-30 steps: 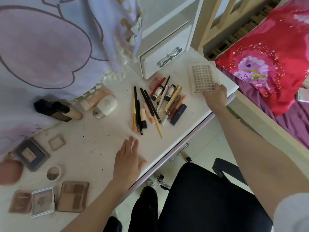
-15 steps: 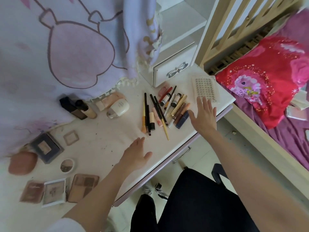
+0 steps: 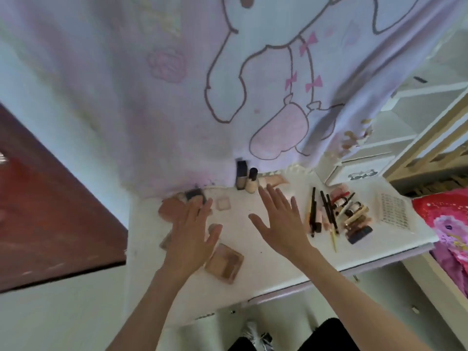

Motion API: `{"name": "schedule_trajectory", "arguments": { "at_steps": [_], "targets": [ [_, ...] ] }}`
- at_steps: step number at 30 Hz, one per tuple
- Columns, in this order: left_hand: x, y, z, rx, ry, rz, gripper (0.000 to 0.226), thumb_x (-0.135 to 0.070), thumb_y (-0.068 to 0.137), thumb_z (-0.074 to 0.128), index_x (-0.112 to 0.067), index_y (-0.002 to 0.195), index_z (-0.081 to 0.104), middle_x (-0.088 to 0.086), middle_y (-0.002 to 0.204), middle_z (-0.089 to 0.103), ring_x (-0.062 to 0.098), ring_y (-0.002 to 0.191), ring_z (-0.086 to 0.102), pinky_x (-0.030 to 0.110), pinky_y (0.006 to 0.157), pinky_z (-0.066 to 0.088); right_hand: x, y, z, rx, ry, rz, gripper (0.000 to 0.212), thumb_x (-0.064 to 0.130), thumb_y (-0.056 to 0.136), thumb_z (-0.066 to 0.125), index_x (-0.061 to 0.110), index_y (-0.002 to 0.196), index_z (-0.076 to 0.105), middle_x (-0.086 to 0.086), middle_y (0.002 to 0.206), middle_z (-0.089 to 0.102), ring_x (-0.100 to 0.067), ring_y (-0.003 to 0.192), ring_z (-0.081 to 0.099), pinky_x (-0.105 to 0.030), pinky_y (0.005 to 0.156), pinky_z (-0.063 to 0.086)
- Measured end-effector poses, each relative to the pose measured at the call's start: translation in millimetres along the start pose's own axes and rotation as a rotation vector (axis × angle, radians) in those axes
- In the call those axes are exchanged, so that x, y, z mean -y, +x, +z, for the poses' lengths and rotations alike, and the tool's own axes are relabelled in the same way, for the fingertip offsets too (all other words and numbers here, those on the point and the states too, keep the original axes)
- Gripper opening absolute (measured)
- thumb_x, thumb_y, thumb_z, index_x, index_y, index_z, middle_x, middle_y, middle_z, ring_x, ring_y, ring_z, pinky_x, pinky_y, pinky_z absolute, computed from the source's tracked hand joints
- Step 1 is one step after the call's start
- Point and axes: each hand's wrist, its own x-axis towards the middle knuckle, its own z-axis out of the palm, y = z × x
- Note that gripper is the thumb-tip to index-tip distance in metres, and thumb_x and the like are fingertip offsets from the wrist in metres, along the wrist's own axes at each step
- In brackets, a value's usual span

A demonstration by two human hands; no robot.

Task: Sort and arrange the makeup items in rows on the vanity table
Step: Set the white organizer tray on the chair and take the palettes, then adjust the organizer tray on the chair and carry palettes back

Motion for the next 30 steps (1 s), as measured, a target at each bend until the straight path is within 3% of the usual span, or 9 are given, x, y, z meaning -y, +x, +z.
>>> {"name": "schedule_trajectory", "arguments": {
  "at_steps": [3,8,11,15,20,30],
  "targets": [
    [58,-52,-42,-0.075,0.053,-0.125,0.061,-0.04,0.093,0.044,-0.018,0.146,0.022,0.004,0.155,0.017,0.024,0.143,0.013,0.044,0.114,0.017,81,1,14,0.045,0.013,-0.158,0.067,0.054,0.094,0.031,0.026,0.15,0.005,0.002,0.159,0.004,-0.017,0.146,0.001,-0.042,0.116,-0.003],
    [146,-173,-108,-0.308,0.084,-0.357,0.057,-0.039,0.093,0.049,-0.014,0.142,0.034,0.008,0.149,0.031,0.027,0.14,0.022,0.047,0.113,0.02,225,-23,53,0.113,0.059,-0.448,0.065,0.051,0.094,0.035,0.025,0.149,0.011,0.001,0.158,0.008,-0.017,0.146,0.002,-0.04,0.117,-0.004],
    [179,-248,-132,-0.33,0.108,-0.556,0.06,-0.046,0.094,0.037,-0.021,0.146,0.02,0.001,0.155,0.016,0.019,0.143,0.008,0.039,0.115,0.007,303,-49,79,0.221,0.098,-0.626,0.064,0.049,0.096,0.032,0.026,0.15,0.005,0.0,0.159,0.002,-0.018,0.146,-0.002,-0.043,0.117,-0.002],
    [204,-344,-142,-0.393,0.135,-0.815,0.065,-0.057,0.09,0.02,-0.029,0.147,0.007,-0.005,0.157,0.0,0.017,0.144,-0.007,0.039,0.116,-0.002,403,-88,109,0.344,0.14,-0.871,0.063,0.047,0.096,0.034,0.026,0.15,0.007,0.002,0.159,0.002,-0.017,0.146,-0.002,-0.042,0.116,-0.003],
    [226,-446,-157,-0.559,0.111,-1.154,0.062,-0.051,0.094,0.031,-0.028,0.147,0.01,-0.005,0.156,0.001,0.016,0.144,-0.008,0.037,0.116,-0.004,512,-150,144,0.474,0.123,-1.196,0.062,0.041,0.098,0.035,0.022,0.15,0.008,-0.002,0.159,0.004,-0.019,0.146,-0.001,-0.042,0.116,-0.004],
    [274,-582,-174,-0.859,0.057,-1.658,0.063,-0.047,0.093,0.04,-0.024,0.147,0.017,0.0,0.156,0.011,0.019,0.144,-0.001,0.04,0.116,0.002,686,-259,216,0.67,0.013,-1.691,0.064,0.046,0.097,0.033,0.024,0.15,0.003,0.001,0.159,-0.003,-0.015,0.145,-0.009,-0.043,0.115,-0.01]
  ]
}}
